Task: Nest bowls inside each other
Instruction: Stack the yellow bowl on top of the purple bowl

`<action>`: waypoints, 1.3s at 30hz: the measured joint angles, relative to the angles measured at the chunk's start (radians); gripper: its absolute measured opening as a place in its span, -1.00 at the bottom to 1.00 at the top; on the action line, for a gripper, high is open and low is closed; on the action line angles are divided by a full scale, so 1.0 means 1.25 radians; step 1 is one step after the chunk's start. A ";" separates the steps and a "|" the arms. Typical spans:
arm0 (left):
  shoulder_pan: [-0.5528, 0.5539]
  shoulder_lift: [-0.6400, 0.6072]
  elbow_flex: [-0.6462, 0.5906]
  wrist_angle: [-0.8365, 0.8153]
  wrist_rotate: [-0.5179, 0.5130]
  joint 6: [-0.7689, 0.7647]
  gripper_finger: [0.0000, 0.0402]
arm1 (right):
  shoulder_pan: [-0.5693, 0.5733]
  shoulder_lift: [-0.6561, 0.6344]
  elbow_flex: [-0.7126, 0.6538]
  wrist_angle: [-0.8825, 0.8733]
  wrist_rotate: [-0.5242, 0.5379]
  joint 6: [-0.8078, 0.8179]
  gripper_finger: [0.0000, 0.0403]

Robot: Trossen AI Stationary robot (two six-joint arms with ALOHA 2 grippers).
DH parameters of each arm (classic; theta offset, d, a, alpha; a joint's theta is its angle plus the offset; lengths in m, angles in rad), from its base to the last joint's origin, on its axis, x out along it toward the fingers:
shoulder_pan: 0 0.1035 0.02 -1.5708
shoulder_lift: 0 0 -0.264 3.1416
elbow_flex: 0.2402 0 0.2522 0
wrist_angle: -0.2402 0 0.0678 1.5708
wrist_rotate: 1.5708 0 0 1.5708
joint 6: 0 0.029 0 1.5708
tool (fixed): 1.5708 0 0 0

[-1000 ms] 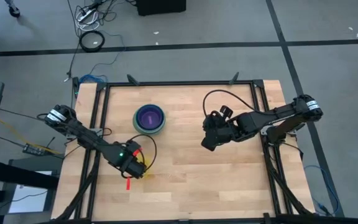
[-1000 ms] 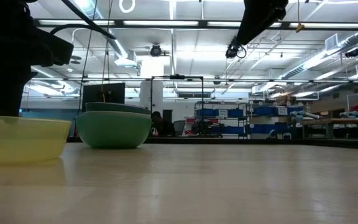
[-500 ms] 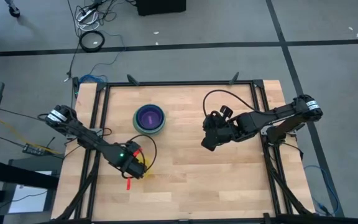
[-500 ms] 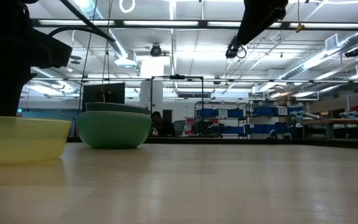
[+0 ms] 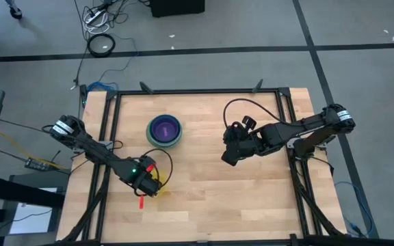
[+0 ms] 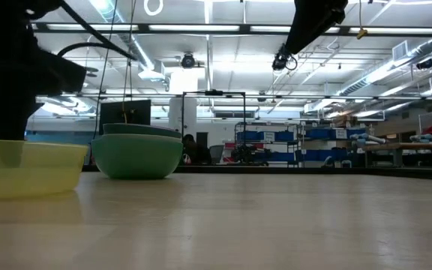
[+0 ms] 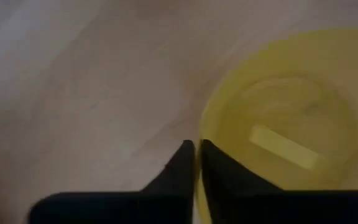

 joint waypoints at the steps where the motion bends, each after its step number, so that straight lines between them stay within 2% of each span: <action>1: 0.000 -0.003 0.010 -0.002 -0.012 0.015 -0.91 | 0.000 0.000 0.000 0.000 0.000 0.000 -0.36; 3: 0.000 -0.021 0.040 -0.023 -0.042 0.042 -0.95 | 0.000 0.000 0.000 0.000 0.000 0.000 -0.36; 6: 0.022 -0.067 0.128 -0.149 -0.125 0.090 -0.97 | 0.000 0.000 0.000 0.000 -0.001 -0.001 -0.36; 9: 0.062 -0.137 0.252 -0.322 -0.268 0.121 -0.98 | 0.000 0.000 0.000 0.000 -0.001 -0.001 -0.36; 12: 0.143 -0.184 0.345 -0.442 -0.378 0.174 -0.98 | -0.001 0.000 0.000 0.000 0.003 -0.008 -0.37; 15: 0.263 -0.217 0.374 -0.455 -0.416 0.289 -0.99 | -0.007 0.000 0.000 0.000 0.010 -0.016 -0.37; 20: 0.434 -0.215 0.340 -0.301 -0.375 0.518 -0.99 | -0.012 0.000 0.000 0.001 0.013 -0.018 -0.37; 24: 0.536 -0.191 0.292 -0.156 -0.239 0.648 -0.99 | -0.013 0.000 0.000 0.000 0.012 -0.019 -0.37; 31: 0.628 -0.137 0.236 -0.143 -0.084 0.675 -0.95 | -0.009 0.000 0.000 0.000 0.012 -0.019 -0.37; 39: 0.646 -0.124 0.234 -0.083 -0.078 0.702 -0.54 | -0.005 0.000 0.000 0.000 0.002 0.005 -0.37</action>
